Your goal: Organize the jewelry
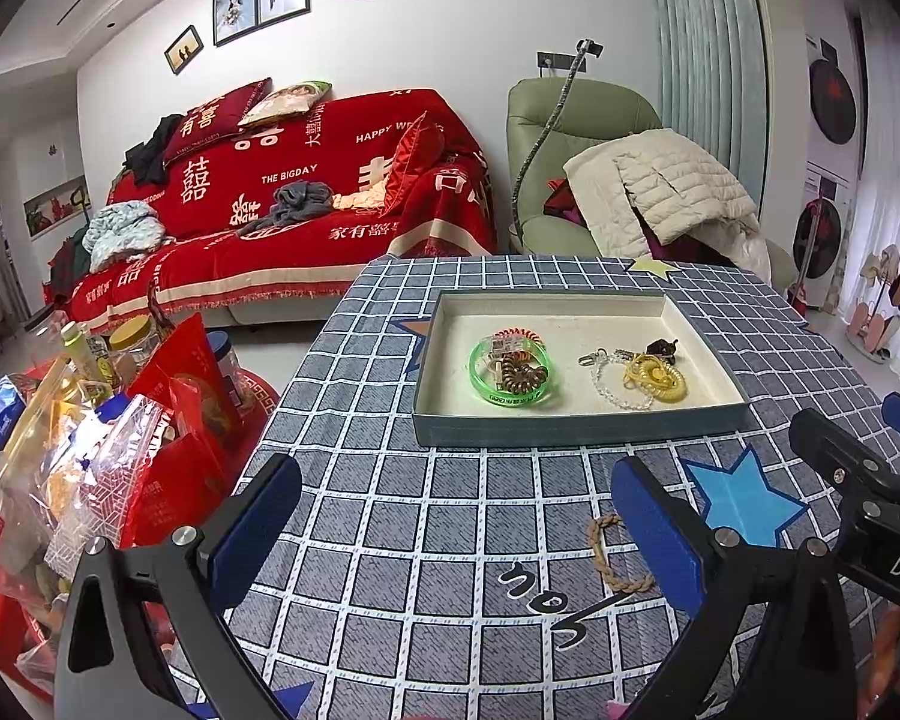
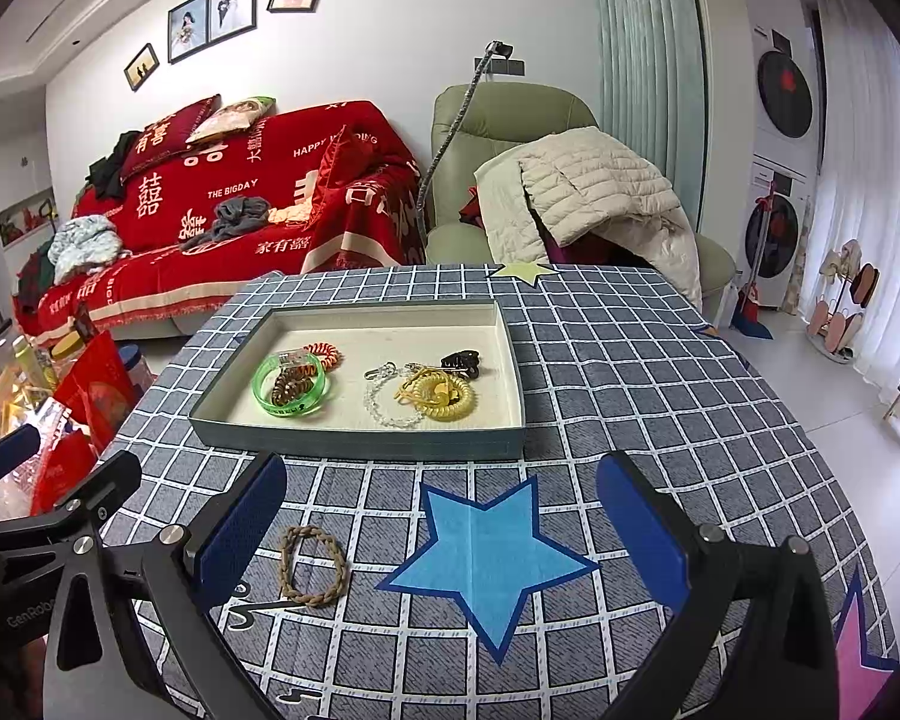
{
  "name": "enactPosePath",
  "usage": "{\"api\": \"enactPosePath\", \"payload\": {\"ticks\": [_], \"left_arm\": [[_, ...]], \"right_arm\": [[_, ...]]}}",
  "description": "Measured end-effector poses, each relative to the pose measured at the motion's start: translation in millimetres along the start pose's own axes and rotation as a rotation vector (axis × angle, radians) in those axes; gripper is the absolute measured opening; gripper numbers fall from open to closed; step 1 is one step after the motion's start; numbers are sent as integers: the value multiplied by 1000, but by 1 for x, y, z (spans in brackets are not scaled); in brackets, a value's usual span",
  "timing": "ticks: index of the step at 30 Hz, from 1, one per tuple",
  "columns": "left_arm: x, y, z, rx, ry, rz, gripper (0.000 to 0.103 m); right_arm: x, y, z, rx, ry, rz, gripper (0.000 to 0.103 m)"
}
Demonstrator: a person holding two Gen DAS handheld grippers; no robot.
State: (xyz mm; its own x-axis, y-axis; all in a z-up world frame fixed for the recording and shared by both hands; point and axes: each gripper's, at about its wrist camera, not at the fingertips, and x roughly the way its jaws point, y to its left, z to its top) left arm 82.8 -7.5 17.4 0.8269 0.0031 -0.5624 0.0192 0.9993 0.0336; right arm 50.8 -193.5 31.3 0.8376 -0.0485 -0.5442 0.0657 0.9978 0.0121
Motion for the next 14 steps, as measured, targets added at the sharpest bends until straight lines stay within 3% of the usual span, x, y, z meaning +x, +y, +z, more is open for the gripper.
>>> {"api": "enactPosePath", "payload": {"ticks": [14], "left_arm": [[0,0,-2,-5,-2,-8,103]], "right_arm": [[0,0,0,0,1,2,103]]}}
